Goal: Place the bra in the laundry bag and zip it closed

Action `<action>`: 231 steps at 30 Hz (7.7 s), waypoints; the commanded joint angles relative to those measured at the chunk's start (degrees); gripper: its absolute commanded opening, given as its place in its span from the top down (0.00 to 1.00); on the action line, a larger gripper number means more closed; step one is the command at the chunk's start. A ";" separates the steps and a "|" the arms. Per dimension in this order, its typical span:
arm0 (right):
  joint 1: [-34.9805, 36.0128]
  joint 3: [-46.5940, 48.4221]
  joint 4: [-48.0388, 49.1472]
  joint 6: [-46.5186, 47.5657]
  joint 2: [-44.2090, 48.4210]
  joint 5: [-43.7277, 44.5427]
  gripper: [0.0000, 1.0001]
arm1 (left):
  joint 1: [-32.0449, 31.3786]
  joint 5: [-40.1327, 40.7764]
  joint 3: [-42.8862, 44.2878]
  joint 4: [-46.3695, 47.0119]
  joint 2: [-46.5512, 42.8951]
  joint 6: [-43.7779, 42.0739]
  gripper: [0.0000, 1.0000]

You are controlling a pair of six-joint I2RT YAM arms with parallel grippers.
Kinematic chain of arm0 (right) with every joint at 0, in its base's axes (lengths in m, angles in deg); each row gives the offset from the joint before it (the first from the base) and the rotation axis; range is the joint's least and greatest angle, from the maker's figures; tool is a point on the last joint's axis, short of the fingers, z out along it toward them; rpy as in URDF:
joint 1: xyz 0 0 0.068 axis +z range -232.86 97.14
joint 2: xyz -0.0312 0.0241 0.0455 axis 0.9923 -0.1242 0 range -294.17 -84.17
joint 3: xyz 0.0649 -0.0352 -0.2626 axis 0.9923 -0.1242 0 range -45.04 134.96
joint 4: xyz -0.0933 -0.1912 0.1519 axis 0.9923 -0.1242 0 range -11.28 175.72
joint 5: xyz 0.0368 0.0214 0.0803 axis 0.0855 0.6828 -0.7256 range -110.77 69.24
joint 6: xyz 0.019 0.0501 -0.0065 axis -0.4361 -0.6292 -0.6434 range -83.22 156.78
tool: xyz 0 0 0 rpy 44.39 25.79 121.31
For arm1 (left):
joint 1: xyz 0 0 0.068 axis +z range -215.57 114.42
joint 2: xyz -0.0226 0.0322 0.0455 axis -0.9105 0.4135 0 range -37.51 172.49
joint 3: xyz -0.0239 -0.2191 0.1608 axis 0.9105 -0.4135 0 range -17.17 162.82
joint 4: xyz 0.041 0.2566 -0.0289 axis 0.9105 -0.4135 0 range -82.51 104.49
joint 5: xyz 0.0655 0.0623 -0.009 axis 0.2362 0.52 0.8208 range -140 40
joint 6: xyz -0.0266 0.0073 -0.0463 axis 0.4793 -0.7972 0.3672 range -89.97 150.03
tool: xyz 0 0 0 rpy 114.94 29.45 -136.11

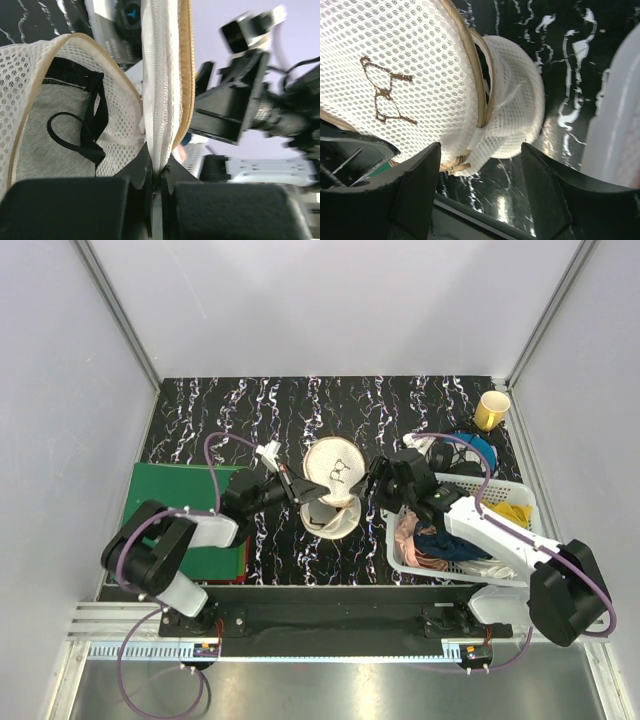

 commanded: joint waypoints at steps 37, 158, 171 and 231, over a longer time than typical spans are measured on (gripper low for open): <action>0.09 4.85 6.84 -21.09 -10.90 -2.27 0.96 | -19.71 45.81 10.61 -57.79 -29.25 -33.59 0.41; 1.84 17.15 -5.83 -2.82 -14.66 -8.32 0.34 | -17.52 20.36 20.80 -53.42 -9.04 -31.04 1.00; -0.34 16.80 -3.54 -1.86 -16.96 -5.94 1.00 | -12.17 27.65 15.36 -56.68 -10.98 -28.15 1.00; -6.51 17.77 2.61 1.31 -20.91 -22.64 1.00 | -3.63 27.23 8.94 -60.46 -23.45 -29.01 1.00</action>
